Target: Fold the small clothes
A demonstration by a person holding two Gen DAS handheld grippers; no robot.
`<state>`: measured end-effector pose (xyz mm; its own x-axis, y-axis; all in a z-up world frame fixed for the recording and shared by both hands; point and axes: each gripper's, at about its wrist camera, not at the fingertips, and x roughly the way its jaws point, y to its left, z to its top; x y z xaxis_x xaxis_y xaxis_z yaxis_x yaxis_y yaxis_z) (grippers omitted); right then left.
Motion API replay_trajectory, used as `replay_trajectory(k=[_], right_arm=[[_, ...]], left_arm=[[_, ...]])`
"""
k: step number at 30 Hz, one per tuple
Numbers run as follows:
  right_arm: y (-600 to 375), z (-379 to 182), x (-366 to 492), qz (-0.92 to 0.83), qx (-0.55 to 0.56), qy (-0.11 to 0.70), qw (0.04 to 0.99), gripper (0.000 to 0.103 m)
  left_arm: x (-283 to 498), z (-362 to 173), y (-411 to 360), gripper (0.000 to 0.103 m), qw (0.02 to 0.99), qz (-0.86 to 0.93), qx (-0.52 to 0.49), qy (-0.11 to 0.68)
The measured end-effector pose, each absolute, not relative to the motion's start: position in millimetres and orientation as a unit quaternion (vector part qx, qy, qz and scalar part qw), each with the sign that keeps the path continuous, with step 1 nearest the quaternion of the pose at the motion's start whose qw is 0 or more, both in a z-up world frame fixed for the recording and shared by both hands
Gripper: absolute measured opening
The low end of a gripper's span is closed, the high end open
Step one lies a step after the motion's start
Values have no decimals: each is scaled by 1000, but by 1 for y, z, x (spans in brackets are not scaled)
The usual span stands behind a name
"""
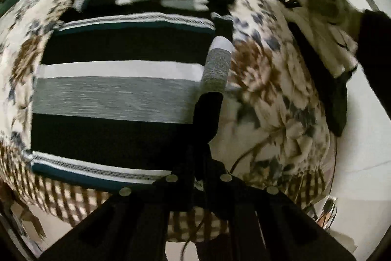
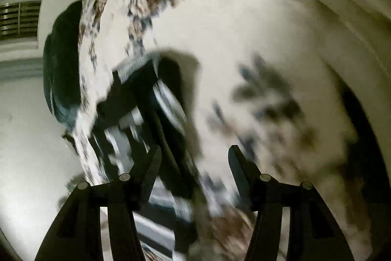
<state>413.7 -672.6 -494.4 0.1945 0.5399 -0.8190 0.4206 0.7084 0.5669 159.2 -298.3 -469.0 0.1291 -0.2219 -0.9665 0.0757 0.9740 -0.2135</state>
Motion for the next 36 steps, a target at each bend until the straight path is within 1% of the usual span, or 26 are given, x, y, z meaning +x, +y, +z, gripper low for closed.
replay_trajectory(k=[5, 6, 7, 8, 12, 17, 21, 24, 28, 32, 36], right_arm=[[-651, -548, 484, 47, 409, 659, 630, 58], [-647, -554, 488, 47, 415, 661, 623, 48], [-640, -559, 494, 50, 416, 663, 621, 34], [-633, -558, 497, 47, 400, 666, 628, 8], [-601, -521, 505, 42, 345, 660, 666, 8], [-541, -442, 525, 65, 275, 662, 695, 8], [-462, -390, 545, 86, 217, 665, 709, 7], [-389, -366, 561, 109, 170, 665, 719, 7], [-280, -371, 580, 115, 110, 677, 719, 7], [-184, -408, 595, 93, 41, 692, 715, 7], [-127, -449, 596, 76, -1, 702, 708, 7]], left_arm=[[167, -460, -272, 3, 760, -77, -85, 640], [167, -458, -266, 3, 762, -75, -92, 637], [168, -456, -261, 3, 764, -71, -95, 635], [169, -454, -256, 3, 766, -70, -98, 631], [163, -442, -226, 3, 772, -63, -128, 620], [153, -427, -176, 3, 778, -47, -170, 603], [144, -422, -123, 3, 778, -27, -209, 592], [137, -430, -79, 3, 770, -10, -250, 587], [130, -451, -28, 3, 760, 14, -282, 585], [124, -486, 21, 3, 745, 30, -314, 588], [120, -523, 57, 3, 731, 34, -328, 598]])
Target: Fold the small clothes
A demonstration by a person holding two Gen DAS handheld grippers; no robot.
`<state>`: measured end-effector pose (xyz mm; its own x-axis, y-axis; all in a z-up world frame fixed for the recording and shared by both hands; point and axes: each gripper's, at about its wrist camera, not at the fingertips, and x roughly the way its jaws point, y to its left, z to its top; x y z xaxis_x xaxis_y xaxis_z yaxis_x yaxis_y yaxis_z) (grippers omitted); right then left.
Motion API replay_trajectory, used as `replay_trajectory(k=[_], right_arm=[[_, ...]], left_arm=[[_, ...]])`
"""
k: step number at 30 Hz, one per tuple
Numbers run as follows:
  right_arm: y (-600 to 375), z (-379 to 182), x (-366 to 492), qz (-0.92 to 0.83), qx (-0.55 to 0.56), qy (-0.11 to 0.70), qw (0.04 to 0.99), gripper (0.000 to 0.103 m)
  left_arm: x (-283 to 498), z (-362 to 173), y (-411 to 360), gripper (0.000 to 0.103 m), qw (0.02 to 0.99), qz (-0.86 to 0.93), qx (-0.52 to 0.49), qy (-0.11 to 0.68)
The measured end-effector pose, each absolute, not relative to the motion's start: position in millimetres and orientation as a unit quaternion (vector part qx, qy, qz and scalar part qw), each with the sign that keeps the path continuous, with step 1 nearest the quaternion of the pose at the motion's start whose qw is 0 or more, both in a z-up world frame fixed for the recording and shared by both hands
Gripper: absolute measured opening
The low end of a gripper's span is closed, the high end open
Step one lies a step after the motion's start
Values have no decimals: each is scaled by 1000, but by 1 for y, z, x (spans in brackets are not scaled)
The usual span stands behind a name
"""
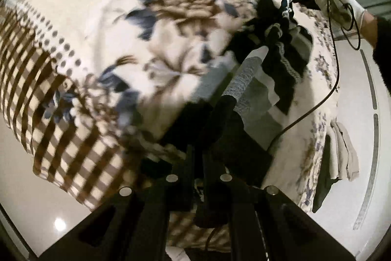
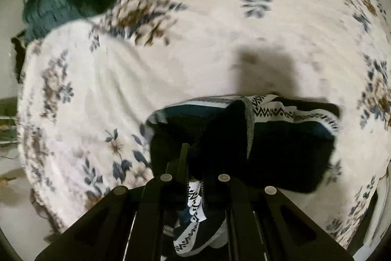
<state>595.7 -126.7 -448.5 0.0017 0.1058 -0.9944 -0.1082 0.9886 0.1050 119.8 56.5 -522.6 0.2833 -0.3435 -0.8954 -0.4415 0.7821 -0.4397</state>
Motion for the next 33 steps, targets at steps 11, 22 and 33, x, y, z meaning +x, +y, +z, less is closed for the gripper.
replay_trajectory(k=[11, 22, 33], right_arm=[[-100, -484, 556, 101, 40, 722, 683, 53], [-261, -495, 232, 42, 91, 790, 605, 66], [-301, -557, 54, 39, 168, 831, 529, 66]], left_arm=[[120, -577, 101, 30, 690, -17, -345, 637], [153, -586, 67, 41, 688, -50, -276, 669], [90, -577, 58, 41, 649, -11, -162, 743]])
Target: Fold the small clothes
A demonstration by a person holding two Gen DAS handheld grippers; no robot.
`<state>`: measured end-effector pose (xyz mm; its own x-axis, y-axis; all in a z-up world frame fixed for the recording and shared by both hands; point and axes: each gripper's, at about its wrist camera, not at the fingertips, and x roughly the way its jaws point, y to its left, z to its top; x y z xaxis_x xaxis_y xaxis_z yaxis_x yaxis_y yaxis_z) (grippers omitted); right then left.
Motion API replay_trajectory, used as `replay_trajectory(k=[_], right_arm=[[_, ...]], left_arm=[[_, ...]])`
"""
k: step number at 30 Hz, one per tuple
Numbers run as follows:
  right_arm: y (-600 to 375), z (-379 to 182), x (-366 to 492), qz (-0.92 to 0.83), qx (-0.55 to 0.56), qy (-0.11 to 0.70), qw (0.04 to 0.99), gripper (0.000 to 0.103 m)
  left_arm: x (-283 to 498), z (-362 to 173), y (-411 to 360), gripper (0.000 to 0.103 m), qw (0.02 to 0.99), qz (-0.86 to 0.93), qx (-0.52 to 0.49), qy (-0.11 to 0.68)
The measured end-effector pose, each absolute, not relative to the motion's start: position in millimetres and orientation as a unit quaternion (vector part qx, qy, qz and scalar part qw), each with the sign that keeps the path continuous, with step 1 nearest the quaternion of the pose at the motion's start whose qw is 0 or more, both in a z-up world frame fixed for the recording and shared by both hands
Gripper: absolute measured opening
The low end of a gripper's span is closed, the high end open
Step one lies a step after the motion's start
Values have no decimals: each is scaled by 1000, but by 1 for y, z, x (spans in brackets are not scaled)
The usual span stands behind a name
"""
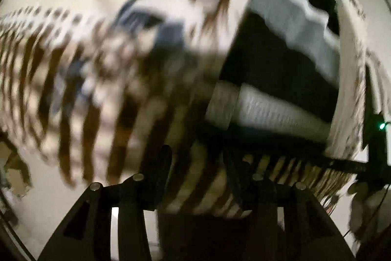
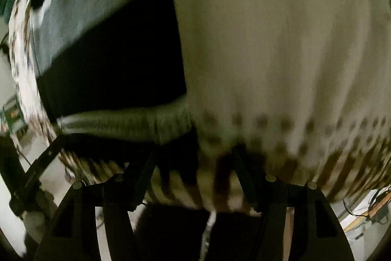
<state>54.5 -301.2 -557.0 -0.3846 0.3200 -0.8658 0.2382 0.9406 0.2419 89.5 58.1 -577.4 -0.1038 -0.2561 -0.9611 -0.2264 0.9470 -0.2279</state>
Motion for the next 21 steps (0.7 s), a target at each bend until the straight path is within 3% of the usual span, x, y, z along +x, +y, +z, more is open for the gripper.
replay_trajectory(k=[6, 8, 12, 13, 14, 15, 21], right_arm=[[-323, -522, 43, 64, 172, 809, 558, 66], [-335, -510, 53, 68, 216, 778, 585, 66], [-351, -523, 66, 70, 274, 758, 588, 65], [-352, -532, 66, 71, 284, 759, 582, 62], [-348, -539, 65, 71, 289, 761, 577, 46], [-348, -546, 63, 69, 284, 767, 571, 30], [-350, -550, 32, 66, 266, 776, 568, 23]], left_arm=[[91, -535, 70, 43, 691, 2, -212, 691], [103, -536, 71, 49, 703, 2, -229, 673], [134, -561, 56, 45, 714, 2, -220, 665], [139, -566, 53, 37, 718, 1, -208, 665], [141, -572, 49, 4, 718, -2, -196, 667], [140, -577, 46, 5, 714, -6, -188, 674], [129, -563, 46, 10, 711, -10, -184, 679]])
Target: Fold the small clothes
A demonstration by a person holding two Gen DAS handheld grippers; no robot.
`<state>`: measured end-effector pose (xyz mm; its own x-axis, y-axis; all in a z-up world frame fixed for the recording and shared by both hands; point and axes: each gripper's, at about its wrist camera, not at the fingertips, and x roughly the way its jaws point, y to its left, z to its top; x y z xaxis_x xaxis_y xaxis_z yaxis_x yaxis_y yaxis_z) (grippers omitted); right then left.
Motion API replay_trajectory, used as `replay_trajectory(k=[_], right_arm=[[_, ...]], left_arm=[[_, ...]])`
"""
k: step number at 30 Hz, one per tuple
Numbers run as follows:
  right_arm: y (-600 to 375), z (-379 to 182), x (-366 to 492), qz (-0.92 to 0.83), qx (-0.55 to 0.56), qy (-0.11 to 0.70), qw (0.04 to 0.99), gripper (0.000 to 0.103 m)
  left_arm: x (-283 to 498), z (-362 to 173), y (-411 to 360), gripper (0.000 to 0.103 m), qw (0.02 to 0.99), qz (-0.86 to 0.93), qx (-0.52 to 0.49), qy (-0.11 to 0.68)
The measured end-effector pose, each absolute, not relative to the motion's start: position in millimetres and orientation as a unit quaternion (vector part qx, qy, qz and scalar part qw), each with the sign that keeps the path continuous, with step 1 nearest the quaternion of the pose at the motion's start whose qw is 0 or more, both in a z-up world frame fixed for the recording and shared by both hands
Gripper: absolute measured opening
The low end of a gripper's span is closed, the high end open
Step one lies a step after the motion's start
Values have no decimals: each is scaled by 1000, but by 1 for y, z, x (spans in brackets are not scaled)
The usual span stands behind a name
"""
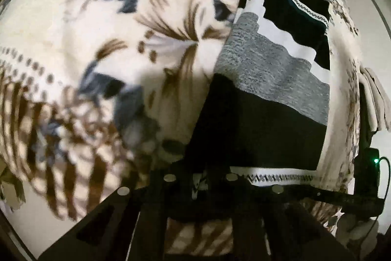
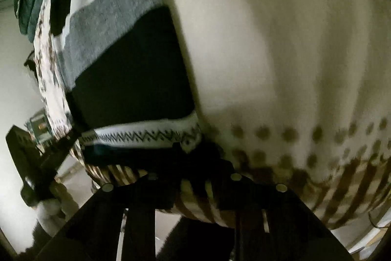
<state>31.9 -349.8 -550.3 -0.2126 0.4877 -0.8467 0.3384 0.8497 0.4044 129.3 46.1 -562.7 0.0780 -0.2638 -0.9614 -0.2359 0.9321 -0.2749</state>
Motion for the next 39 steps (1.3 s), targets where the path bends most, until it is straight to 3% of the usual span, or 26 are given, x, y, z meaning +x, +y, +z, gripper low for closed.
replay_trajectory(k=[1, 4, 5, 6, 12, 18, 20, 21, 22, 28, 39], right_arm=[[-353, -547, 33, 72, 266, 780, 562, 23], [-364, -527, 54, 83, 271, 774, 567, 33], [-369, -520, 62, 82, 270, 769, 573, 41], [-378, -506, 78, 82, 274, 758, 587, 50], [-433, -456, 180, 60, 314, 689, 651, 60], [-445, -461, 317, 41, 369, 629, 683, 60], [-430, -475, 362, 40, 392, 614, 684, 60], [-430, -481, 378, 39, 400, 609, 683, 60], [-428, -489, 394, 40, 409, 606, 682, 60], [-425, -512, 454, 44, 427, 594, 681, 60], [-419, -525, 547, 56, 412, 583, 698, 60]], left_arm=[[132, -550, 49, 12, 709, -12, -196, 677], [159, -511, 52, 38, 726, -19, -225, 649], [171, -499, 55, 56, 734, -23, -235, 637], [188, -483, 57, 61, 748, -28, -250, 613], [328, -458, 38, 61, 792, -71, -279, 539], [469, -497, -1, 61, 801, -98, -233, 543], [507, -520, -16, 54, 798, -104, -205, 557], [522, -531, -20, 13, 795, -107, -189, 566], [531, -538, -24, 5, 791, -112, -176, 575], [545, -521, 16, 3, 809, -117, -196, 542], [565, -557, 41, 3, 786, -118, -234, 559]])
